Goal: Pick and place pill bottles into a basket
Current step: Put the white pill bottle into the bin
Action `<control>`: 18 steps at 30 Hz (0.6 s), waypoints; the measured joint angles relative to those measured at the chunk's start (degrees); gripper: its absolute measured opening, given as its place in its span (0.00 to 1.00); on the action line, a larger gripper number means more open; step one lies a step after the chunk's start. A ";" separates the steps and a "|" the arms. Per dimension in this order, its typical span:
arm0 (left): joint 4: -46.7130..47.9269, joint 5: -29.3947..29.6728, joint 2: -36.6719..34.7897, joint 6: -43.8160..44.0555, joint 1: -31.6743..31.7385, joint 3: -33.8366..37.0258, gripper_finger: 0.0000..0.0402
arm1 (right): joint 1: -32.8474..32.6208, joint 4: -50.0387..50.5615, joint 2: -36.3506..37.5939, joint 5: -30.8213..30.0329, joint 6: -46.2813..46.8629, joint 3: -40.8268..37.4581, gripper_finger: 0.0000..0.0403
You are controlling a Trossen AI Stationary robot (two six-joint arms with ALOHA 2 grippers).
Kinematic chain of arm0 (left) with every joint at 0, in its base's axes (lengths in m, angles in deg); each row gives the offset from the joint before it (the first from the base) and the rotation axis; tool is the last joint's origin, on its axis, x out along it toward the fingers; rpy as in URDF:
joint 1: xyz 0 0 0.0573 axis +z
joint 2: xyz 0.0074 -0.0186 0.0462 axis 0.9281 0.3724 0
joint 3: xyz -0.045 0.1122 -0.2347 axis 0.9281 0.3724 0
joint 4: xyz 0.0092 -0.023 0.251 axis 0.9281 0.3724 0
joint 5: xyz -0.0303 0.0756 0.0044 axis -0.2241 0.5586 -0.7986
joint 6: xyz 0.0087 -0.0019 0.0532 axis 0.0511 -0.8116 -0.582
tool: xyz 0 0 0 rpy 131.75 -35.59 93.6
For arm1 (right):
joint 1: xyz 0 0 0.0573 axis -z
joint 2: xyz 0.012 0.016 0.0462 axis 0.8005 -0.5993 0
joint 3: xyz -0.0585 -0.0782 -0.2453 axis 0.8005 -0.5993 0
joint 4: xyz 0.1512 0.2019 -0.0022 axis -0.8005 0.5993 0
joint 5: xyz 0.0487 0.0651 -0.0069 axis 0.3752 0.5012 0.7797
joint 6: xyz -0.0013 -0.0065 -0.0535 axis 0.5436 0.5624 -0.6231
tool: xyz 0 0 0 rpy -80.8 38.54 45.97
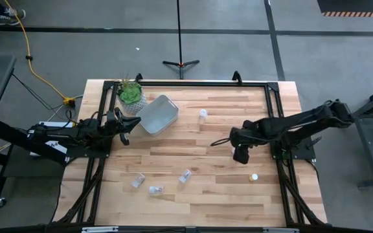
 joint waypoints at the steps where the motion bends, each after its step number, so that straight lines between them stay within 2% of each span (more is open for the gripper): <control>1: 0.01 -0.01 0.00 0.00 0.00 0.02 0.16 | 0.00 0.30 -0.81 -0.82 0.02 0.00 0.62; 4: -0.01 0.00 0.00 0.00 0.00 0.00 0.16 | 0.00 0.26 -2.76 -2.88 0.13 0.00 0.62; 10: 1.38 -0.01 0.00 0.00 0.00 0.00 0.16 | 0.33 0.01 -5.94 -0.62 -0.08 -0.01 0.62; 18: 1.48 -0.03 0.00 0.02 0.00 0.00 0.16 | 0.33 -2.08 -9.40 -2.57 -0.42 -0.02 0.62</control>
